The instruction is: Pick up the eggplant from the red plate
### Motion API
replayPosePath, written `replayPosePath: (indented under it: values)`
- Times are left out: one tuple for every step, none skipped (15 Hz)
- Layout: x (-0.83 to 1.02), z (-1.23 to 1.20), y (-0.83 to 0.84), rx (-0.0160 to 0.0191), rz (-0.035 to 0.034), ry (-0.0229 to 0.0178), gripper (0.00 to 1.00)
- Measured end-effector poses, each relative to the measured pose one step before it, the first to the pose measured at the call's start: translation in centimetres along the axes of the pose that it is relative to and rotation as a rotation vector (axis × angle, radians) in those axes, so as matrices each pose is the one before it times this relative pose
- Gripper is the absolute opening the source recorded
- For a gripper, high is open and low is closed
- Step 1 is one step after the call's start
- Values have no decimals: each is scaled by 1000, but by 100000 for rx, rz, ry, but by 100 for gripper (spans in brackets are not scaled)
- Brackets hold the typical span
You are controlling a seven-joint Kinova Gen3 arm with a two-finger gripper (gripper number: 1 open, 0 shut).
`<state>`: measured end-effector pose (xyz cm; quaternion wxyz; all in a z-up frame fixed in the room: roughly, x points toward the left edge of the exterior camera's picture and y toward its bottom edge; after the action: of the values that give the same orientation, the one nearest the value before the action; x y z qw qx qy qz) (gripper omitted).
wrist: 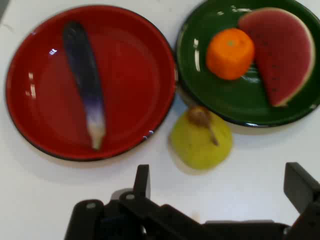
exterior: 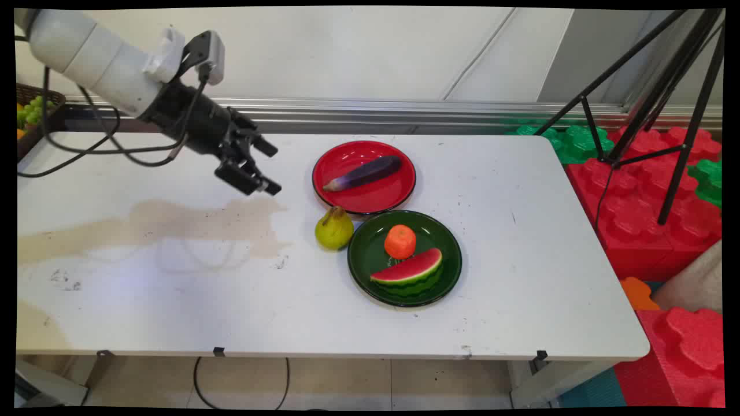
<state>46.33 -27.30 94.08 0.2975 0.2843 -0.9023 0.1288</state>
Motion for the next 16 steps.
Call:
replayPosePath:
  values:
    - [272, 323, -624, 1236, 1, 551, 100]
    - [131, 210, -359, 638, 43, 236, 100]
    - [118, 309, -479, 723, -13, 126, 100]
    - [137, 478, -671, 884, 141, 69, 100]
    - [109, 552, -676, 683, 278, -71, 100]
    - [40, 594, -697, 653, 262, -217, 100]
    - [14, 347, -394, 367, 163, -179, 100]
    - [-2, 555, -590, 457, 196, -361, 100]
    - [39, 597, -598, 452, 298, -285, 100]
    - [29, 412, -376, 224, 208, -226, 100]
    - [66, 663, -563, 308, 295, -349, 100]
    - [74, 797, -649, 308, 313, -480, 100]
    - [68, 718, -534, 241, 245, -529, 100]
    - [106, 865, -601, 242, 284, -513, 100]
    - [116, 884, -566, 106, 313, -481, 100]
    - [78, 781, -429, -63, 229, -459, 100]
